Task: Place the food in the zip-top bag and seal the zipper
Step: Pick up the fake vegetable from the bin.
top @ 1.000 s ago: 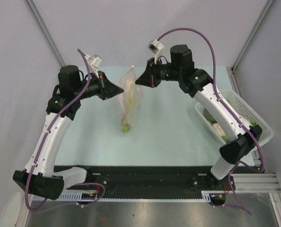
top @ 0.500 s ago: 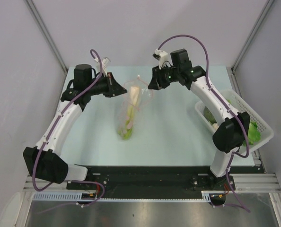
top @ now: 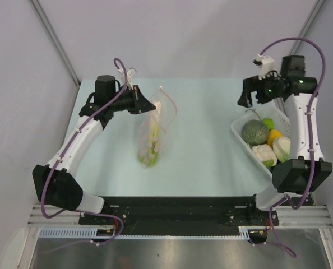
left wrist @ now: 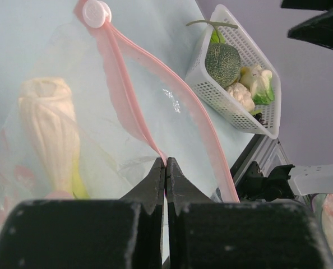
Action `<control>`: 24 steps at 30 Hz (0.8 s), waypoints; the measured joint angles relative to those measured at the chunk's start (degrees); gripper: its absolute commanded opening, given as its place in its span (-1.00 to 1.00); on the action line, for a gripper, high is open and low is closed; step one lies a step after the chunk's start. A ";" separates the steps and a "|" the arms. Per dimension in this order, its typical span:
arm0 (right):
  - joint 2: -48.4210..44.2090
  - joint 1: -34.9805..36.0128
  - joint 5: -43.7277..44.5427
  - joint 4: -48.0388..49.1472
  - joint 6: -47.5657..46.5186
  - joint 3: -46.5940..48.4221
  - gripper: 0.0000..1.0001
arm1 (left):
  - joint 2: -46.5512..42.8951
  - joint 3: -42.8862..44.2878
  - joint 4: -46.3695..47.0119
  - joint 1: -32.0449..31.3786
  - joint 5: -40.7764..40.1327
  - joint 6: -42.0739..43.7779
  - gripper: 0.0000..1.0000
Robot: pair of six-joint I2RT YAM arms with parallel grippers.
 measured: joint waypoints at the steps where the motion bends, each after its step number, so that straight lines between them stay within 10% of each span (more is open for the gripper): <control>1: -0.66 -2.43 0.90 -2.71 -2.51 0.00 1.00 | 0.24 0.00 -0.02 -0.02 0.02 0.13 -1.00; 12: -1.40 -14.32 21.46 -17.29 -26.56 -12.07 0.99 | 0.81 0.02 -1.36 -0.02 0.98 2.47 -0.99; 24: 4.33 -15.23 35.87 -15.39 -31.54 -18.16 1.00 | 0.79 0.02 -2.62 -0.02 1.90 5.01 -1.00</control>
